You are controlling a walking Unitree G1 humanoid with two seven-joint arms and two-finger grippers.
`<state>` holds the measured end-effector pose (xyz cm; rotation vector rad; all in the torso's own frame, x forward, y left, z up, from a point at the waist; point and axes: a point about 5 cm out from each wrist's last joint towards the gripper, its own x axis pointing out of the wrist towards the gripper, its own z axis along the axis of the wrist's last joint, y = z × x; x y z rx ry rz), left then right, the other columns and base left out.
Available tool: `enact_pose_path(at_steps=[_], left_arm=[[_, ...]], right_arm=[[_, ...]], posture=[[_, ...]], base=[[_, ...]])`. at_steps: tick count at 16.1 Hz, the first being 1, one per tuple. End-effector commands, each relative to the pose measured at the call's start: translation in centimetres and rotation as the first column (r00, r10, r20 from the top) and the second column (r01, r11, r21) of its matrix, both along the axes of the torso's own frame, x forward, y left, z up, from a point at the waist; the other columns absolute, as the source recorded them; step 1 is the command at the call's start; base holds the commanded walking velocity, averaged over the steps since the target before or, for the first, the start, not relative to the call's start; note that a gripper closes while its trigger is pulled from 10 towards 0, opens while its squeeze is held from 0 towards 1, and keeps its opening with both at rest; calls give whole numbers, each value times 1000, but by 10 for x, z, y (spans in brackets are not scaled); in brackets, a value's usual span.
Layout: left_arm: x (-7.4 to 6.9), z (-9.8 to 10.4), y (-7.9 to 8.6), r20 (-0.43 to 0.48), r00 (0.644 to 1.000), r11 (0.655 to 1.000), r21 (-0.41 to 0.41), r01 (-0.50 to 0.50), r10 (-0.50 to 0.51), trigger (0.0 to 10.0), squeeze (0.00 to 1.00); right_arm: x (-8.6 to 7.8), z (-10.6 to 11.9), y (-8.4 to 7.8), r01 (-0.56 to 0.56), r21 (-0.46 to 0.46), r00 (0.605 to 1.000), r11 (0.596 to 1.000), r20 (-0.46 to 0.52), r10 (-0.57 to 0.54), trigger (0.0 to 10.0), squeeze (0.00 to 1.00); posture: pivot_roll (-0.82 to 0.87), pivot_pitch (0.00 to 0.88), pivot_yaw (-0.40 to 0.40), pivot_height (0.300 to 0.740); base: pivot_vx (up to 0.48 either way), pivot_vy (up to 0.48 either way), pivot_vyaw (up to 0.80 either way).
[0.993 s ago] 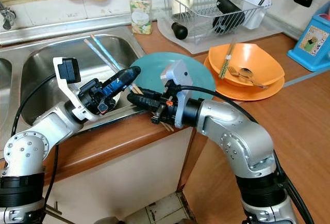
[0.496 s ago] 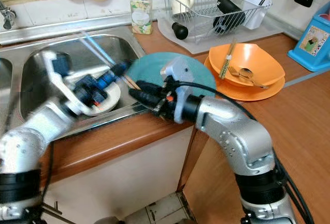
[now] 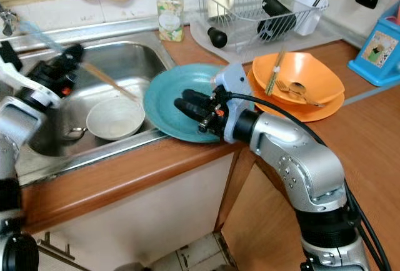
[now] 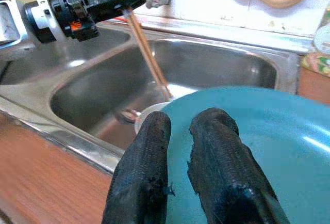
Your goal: Kitchen organization
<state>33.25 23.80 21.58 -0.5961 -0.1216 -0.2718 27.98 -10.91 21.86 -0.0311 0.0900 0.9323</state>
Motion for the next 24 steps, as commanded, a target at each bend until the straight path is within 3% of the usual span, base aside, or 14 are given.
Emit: enact_pose_path(at_steps=[1, 4, 8, 9, 11, 12, 13, 14, 15, 18, 24], left_arm=[[6, -6, 8, -58, 994, 995, 43, -88, 90, 0, 0], [15, -14, 4, -102, 988, 991, 74, -108, 115, 0, 0], [21, -10, -2, -65, 993, 994, 42, -100, 102, 0, 0], [22, -11, -1, -73, 990, 990, 76, -117, 123, 0, 0], [25, -27, -2, -146, 978, 955, 279, -103, 148, 157, 0], [26, -31, -4, -161, 975, 947, 307, -95, 150, 157, 0], [30, -37, -9, -189, 970, 934, 348, -79, 152, 10000, 0], [31, -38, -11, -198, 968, 933, 353, -75, 153, 10000, 0], [33, -43, -14, -242, 959, 935, 349, -58, 149, 10000, 1000], [39, -51, -15, -319, 936, 932, 361, -27, 151, 10000, 1000], [44, -23, -11, -220, 974, 940, 340, 22, 57, 10000, 1000]], right_arm=[[-4, 2, 2, -5, -21, 999, 1000, 33, 6, 10000, 0], [-5, 0, 4, 4, -38, 999, 999, 32, -3, 10000, 0], [-4, -1, 2, 19, -46, 999, 999, 34, -17, 10000, 0], [-4, -1, 2, 22, -47, 999, 999, 34, -20, 10000, 0], [-3, -1, 1, 28, -56, 999, 998, 39, -26, 10000, 0], [-3, -1, 2, 30, -57, 999, 998, 40, -27, 10000, 0], [-1, -3, 1, 50, -75, 998, 996, 42, -47, 10000, 0], [-1, -3, 1, 57, -80, 998, 995, 42, -53, 10000, 0], [0, -4, -1, 82, -83, 996, 993, 42, -79, 10000, 0], [2, -3, -6, 147, -74, 989, 986, 28, -145, 10000, 0], [10, 2, -17, 320, -40, 947, 947, 37, -319, 10000, 0]], posture=[[-120, 0, 40, 740], [-127, 0, 41, 740], [-130, 0, 42, 740], [-129, 0, 40, 740], [-128, 0, 32, 740], [-133, 0, 30, 740], [-138, 0, 31, 740], [-142, 0, 32, 740], [-150, 0, 30, 740], [-156, 0, 22, 740], [-154, 0, 18, 740]], base=[[0, 0, 0], [0, 0, 0], [0, 0, 0], [0, 0, 0], [0, 0, 0], [0, 0, 0], [0, 0, 0], [0, 0, 0], [0, 0, 0], [0, 0, 0], [0, 0, 0]])
